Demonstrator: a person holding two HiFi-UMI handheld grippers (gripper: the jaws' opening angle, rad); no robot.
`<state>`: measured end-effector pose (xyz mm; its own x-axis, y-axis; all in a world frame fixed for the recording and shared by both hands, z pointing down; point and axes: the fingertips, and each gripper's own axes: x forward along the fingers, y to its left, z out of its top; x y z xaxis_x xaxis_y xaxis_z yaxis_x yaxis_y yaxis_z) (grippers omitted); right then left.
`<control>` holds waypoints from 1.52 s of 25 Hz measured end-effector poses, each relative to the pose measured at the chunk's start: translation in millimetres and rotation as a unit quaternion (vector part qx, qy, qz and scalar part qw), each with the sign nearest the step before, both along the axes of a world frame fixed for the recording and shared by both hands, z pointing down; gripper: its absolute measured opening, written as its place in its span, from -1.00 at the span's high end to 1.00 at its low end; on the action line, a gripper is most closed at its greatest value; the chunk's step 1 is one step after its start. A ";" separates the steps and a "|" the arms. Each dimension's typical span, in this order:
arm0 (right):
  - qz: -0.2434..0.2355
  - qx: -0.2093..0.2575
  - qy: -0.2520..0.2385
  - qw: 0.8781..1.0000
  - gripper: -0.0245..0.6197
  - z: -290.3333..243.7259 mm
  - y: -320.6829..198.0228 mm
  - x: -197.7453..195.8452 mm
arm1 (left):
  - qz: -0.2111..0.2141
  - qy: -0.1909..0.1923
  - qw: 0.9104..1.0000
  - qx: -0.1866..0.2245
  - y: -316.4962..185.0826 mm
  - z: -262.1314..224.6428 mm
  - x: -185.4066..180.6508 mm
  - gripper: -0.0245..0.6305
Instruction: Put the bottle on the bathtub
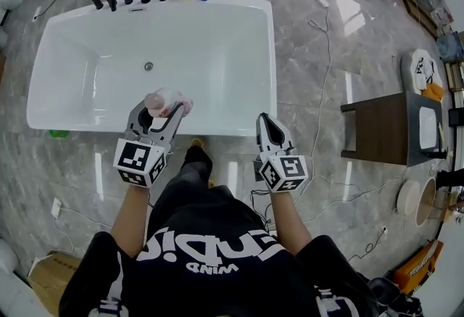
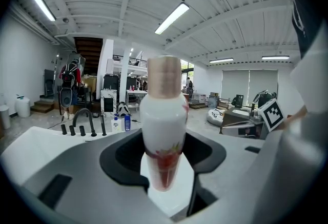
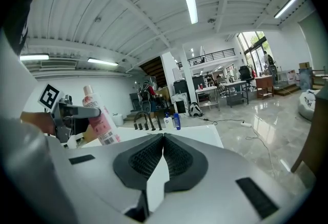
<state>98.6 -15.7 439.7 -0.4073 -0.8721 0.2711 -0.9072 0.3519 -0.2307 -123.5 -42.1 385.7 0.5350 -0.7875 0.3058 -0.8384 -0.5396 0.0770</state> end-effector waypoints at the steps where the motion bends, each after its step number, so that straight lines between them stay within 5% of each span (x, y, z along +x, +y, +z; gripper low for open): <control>1: 0.000 0.000 0.000 1.000 0.85 -0.3 -11.2 -1.8 | 0.002 -0.001 1.000 0.000 -10.1 0.5 0.1 0.25; 18: 0.008 0.002 0.004 1.000 0.85 2.3 -132.3 -15.4 | 0.042 -0.002 0.999 -0.011 -123.9 10.9 15.8 0.25; 38: -0.036 -0.003 -0.004 0.999 0.85 81.8 -259.1 5.0 | 0.025 -0.025 0.999 -0.011 -242.6 93.9 54.7 0.25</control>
